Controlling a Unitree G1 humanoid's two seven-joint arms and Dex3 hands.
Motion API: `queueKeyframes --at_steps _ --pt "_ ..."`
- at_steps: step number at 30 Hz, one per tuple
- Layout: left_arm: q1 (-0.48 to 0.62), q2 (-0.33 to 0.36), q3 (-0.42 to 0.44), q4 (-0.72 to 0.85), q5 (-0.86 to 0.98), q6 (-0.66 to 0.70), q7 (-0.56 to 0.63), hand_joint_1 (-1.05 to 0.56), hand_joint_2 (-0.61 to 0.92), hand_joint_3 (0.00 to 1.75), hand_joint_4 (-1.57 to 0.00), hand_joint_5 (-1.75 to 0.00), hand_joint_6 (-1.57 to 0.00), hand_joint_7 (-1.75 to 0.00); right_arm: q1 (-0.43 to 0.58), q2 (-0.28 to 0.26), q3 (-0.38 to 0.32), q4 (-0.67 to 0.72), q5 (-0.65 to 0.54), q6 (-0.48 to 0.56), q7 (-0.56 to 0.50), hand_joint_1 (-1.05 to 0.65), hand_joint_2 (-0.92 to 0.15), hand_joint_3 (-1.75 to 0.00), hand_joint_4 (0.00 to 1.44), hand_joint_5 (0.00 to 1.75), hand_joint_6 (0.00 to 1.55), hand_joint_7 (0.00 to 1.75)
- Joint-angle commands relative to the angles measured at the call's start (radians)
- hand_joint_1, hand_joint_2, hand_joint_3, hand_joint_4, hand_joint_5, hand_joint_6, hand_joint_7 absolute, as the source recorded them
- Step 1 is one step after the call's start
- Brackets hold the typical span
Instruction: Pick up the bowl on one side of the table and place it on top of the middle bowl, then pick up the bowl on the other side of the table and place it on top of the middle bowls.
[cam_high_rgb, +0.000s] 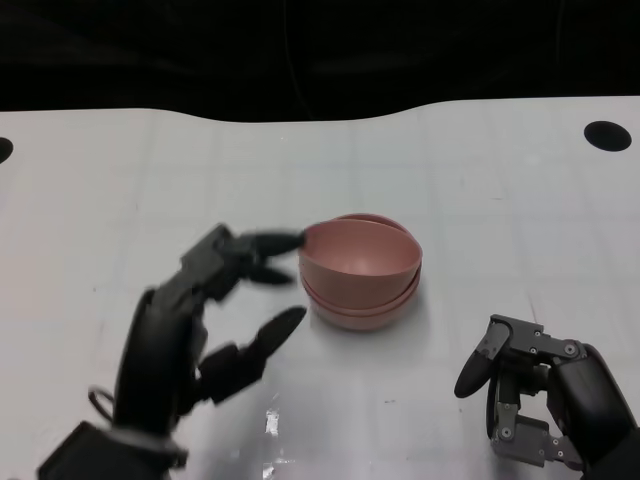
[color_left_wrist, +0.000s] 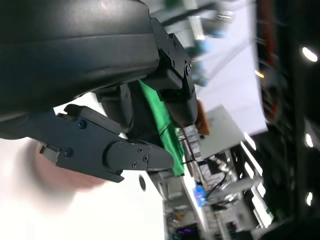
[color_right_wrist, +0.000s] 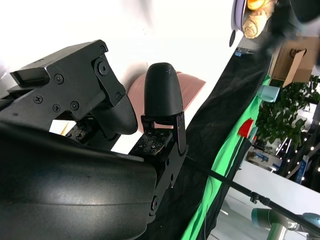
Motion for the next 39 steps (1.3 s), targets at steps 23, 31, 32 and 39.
queueKeyframes --at_steps 23,31,32,39 --pt "0.127 -0.088 0.108 -0.144 -0.24 0.44 -0.161 -0.21 0.43 1.27 -0.93 -1.75 -0.76 -1.63 0.103 0.012 -0.035 -0.209 0.101 0.176 0.018 -0.02 -0.33 -1.53 0.9 1.67 0.83 1.38" --pt "0.117 -0.08 0.145 -0.132 -0.207 0.448 -0.169 -0.21 0.41 1.3 -0.95 -1.75 -0.76 -1.66 0.101 0.014 -0.028 -0.151 0.08 0.093 0.02 -0.02 -0.34 -1.49 0.87 1.63 0.83 1.37" --pt "0.116 -0.081 0.148 -0.13 -0.205 0.447 -0.171 -0.21 0.4 1.31 -0.95 -1.75 -0.76 -1.65 0.099 0.014 -0.029 -0.144 0.08 0.085 0.021 -0.03 -0.34 -1.49 0.87 1.62 0.83 1.36" --pt "0.119 -0.081 0.154 -0.133 -0.195 0.443 -0.185 -0.21 0.4 1.28 -0.95 -1.75 -0.79 -1.6 0.089 0.004 -0.039 -0.102 0.066 0.018 0.02 -0.04 -0.35 -1.44 0.85 1.64 0.83 1.28"
